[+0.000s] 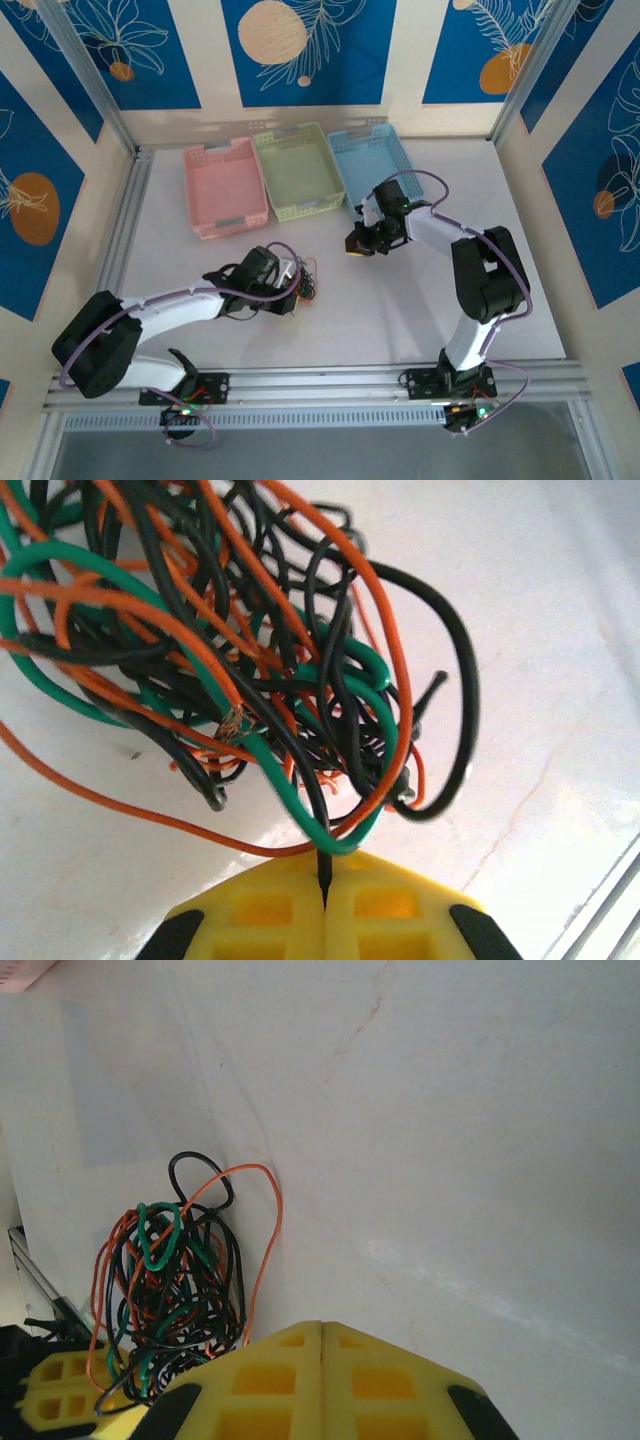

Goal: Untangle the cables

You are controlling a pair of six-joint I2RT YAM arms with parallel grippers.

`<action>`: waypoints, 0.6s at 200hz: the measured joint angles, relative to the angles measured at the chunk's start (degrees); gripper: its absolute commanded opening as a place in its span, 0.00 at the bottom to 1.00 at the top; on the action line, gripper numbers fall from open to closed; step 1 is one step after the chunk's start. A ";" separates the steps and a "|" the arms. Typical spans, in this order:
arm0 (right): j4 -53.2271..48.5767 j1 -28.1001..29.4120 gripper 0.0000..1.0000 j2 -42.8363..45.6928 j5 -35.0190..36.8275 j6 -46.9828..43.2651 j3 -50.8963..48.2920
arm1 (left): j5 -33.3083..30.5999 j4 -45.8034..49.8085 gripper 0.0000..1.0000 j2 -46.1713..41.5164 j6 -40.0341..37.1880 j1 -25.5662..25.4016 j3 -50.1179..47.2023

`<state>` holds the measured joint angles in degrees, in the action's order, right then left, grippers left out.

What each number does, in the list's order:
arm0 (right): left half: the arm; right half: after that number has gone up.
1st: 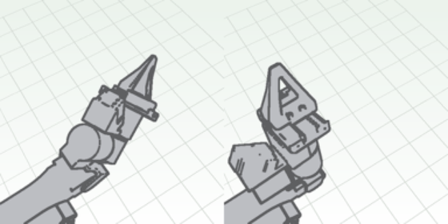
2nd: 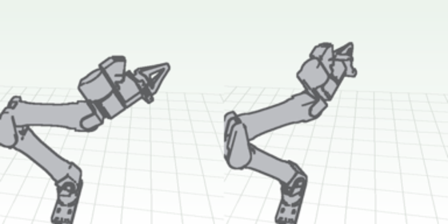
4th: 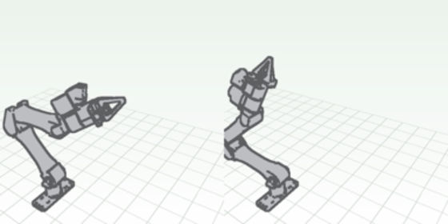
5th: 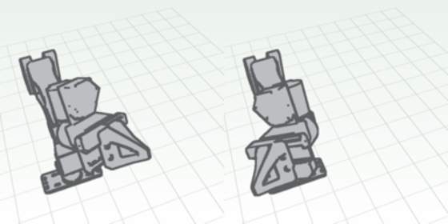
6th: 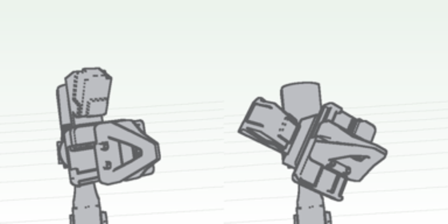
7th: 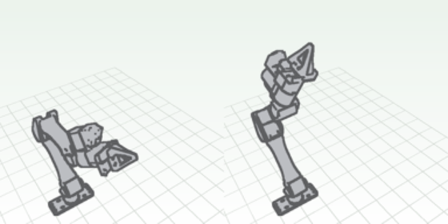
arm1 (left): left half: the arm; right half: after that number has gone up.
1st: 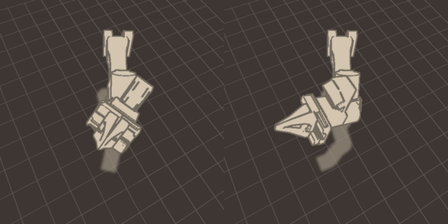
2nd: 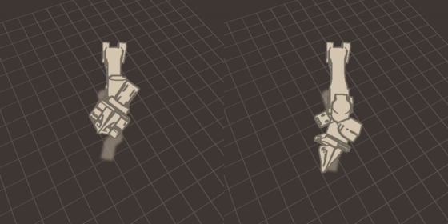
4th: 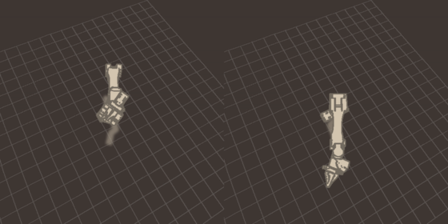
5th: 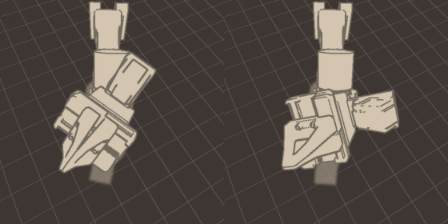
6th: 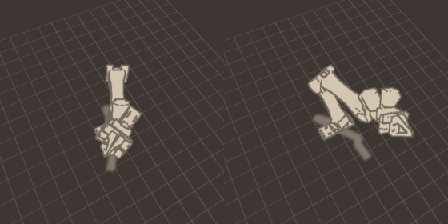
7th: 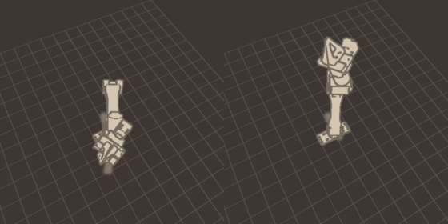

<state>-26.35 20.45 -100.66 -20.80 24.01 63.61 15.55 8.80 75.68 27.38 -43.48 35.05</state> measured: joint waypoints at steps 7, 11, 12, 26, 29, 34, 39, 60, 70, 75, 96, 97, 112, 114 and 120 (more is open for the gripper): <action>0.11 0.00 0.00 0.09 0.00 0.02 -0.09 | 0.31 0.59 0.00 -0.33 -0.50 -0.02 0.63; 0.35 0.00 0.00 0.33 0.02 0.02 -0.31 | 0.46 1.22 0.00 -0.44 -0.92 -0.04 1.29; 0.42 0.00 0.00 0.35 0.02 0.02 -0.37 | 0.50 1.31 0.00 -0.44 -0.96 -0.07 1.42; 1.16 0.00 0.00 1.66 0.02 0.02 -1.68 | 0.72 3.69 0.00 -0.39 -2.45 -0.33 5.01; 1.33 -0.02 0.00 2.05 0.04 0.07 -2.03 | 0.72 4.26 0.00 -0.28 -2.80 -0.33 5.99; 1.60 -0.04 0.00 2.73 0.04 0.07 -2.60 | 0.79 5.20 0.00 -0.11 -3.45 -0.42 7.89; 1.92 -0.24 0.00 3.48 0.00 0.11 -3.23 | 0.85 5.92 0.00 0.24 -4.11 -0.44 9.73; 3.87 -1.16 0.01 6.60 -0.33 0.92 -5.92 | 1.95 9.14 0.00 3.48 -7.91 -0.59 20.02; 5.07 -2.05 0.02 7.93 -0.57 1.55 -7.17 | 2.56 10.58 0.00 5.99 -9.99 -0.63 25.18; 5.73 -2.51 0.02 8.52 -0.70 1.73 -7.80 | 2.80 11.39 0.00 7.23 -10.99 -0.63 27.56; 8.22 -4.09 0.06 10.91 -0.92 2.93 -10.43 | 2.32 13.31 0.00 10.93 -14.69 -0.63 33.07; 8.39 -4.17 0.06 11.04 -0.90 3.04 -10.60 | 2.23 13.27 0.00 10.97 -14.84 -0.63 33.07; 9.55 -4.68 0.09 12.24 -0.90 3.65 -11.80 | -0.11 12.59 0.00 11.19 -16.04 -0.42 30.97; 9.68 -4.68 0.09 12.41 -0.94 3.74 -11.96 | -0.46 12.48 0.00 11.19 -16.13 -0.37 30.45; 9.97 -4.68 0.10 12.76 -0.94 3.93 -12.22 | -1.07 12.28 0.00 11.41 -16.20 -0.04 29.00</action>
<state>-16.38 15.77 -87.90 -21.74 27.94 51.40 14.48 21.08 87.09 11.18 -43.53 64.05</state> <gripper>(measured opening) 0.084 0.065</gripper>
